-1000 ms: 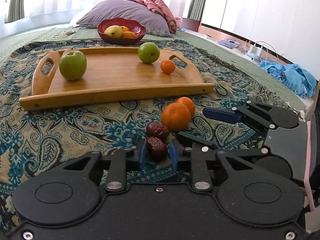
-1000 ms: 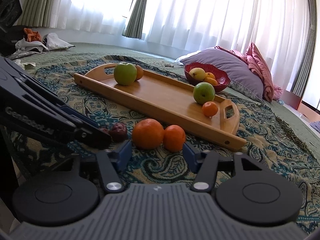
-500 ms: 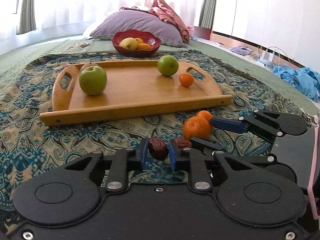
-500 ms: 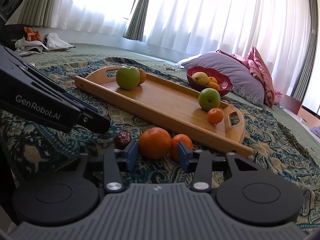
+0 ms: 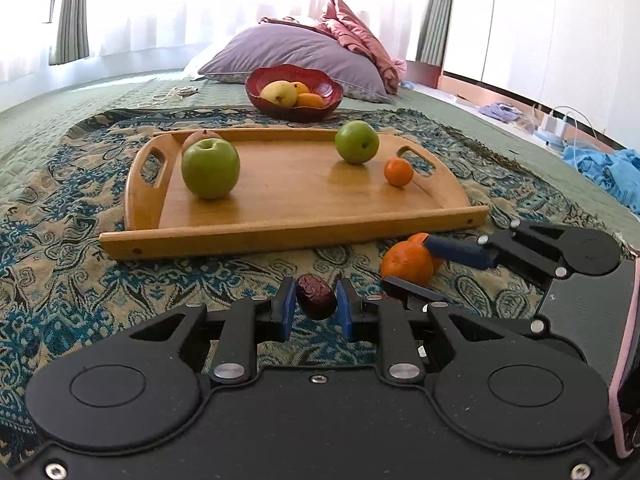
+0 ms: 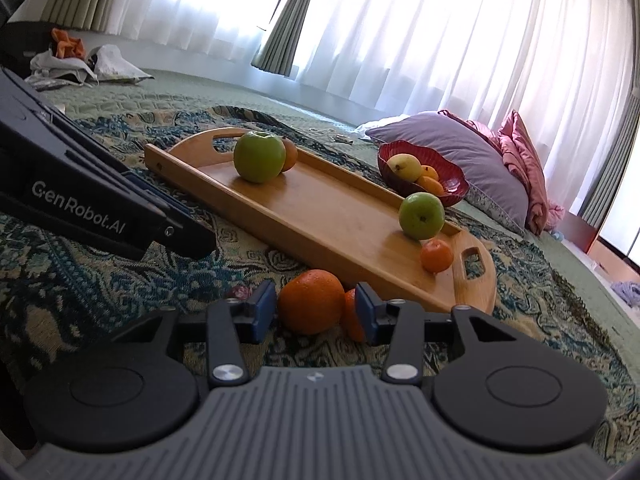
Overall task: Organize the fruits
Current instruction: 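Carry the date and tangerine onto the tray and open both grippers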
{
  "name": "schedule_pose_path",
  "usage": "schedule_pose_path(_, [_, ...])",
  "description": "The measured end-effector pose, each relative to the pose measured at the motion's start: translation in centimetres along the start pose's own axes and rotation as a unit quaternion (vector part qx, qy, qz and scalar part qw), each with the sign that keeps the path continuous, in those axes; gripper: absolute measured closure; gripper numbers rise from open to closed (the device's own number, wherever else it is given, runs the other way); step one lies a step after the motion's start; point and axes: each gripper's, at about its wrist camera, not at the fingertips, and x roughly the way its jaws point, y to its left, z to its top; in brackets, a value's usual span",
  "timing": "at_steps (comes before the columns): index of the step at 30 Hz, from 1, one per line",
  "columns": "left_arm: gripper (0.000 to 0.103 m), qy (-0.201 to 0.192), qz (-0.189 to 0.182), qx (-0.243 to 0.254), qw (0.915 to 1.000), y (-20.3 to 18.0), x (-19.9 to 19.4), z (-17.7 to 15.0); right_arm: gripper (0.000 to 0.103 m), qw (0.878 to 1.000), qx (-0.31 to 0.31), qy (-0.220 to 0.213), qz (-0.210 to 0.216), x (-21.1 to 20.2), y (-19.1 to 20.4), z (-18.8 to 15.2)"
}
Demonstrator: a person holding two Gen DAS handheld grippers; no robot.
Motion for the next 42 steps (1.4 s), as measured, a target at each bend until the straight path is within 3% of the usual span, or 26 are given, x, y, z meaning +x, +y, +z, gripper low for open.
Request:
schedule_pose_path(9, [0.082,-0.009,0.007,0.001,0.9999,0.3,0.3,1.0,0.061,1.000,0.018,-0.014,-0.004,-0.3,0.0,0.6])
schedule_pose_path(18, [0.082,-0.036,0.005,-0.003,0.9993,0.5,1.5,3.8,0.061,0.998,0.035,-0.044,-0.035,-0.2,-1.7,2.4])
schedule_pose_path(23, [0.082,-0.044,-0.004,-0.015,0.9989,0.8,3.0,5.5,0.061,0.996,0.062,-0.041,-0.041,0.9,-3.4,3.1])
schedule_pose_path(30, [0.082,-0.048,0.011,-0.016,0.9987,1.3,6.1,7.4,0.061,0.994,0.103,-0.033,-0.036,3.7,-5.4,4.2])
schedule_pose_path(42, [0.082,-0.029,0.025,-0.015,0.9991,2.1,11.2,8.5,0.061,0.981,0.194,0.014,-0.017,9.4,-8.5,4.1])
